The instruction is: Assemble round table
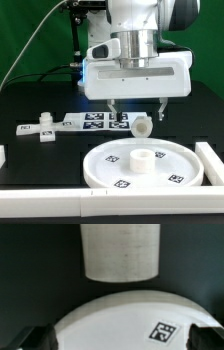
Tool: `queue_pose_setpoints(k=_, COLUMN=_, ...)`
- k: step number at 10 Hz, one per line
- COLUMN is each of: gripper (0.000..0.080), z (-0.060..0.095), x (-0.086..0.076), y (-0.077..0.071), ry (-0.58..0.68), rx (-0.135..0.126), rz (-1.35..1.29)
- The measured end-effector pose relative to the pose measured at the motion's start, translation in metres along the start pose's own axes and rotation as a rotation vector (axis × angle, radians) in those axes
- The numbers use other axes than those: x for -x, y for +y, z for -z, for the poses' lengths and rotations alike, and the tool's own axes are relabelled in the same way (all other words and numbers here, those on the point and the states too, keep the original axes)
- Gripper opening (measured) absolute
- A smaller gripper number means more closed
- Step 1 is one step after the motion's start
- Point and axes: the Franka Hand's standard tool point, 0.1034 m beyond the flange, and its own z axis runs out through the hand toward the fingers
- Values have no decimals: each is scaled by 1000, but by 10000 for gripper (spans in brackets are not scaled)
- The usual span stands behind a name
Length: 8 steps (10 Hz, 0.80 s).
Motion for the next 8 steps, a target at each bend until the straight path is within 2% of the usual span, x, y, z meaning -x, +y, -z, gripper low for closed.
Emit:
queue_pose_setpoints(k=1, gripper=649, z=-1, x=5, y=-4, ry=-132, rx=-8, rz=-14)
queue_pose_setpoints(k=4, gripper=649, z=-4, x=17, y=-22, ry=-338, rx=-12, rz=-28)
queue_pose_setpoints(k=7, gripper=649, z=-3, x=22, y=-15, ry=-555, rx=-25, rz=-21)
queue_pose_setpoints(k=8, gripper=649, z=-1, x=25, y=-6, ry=-666, rx=-31, rz=-27)
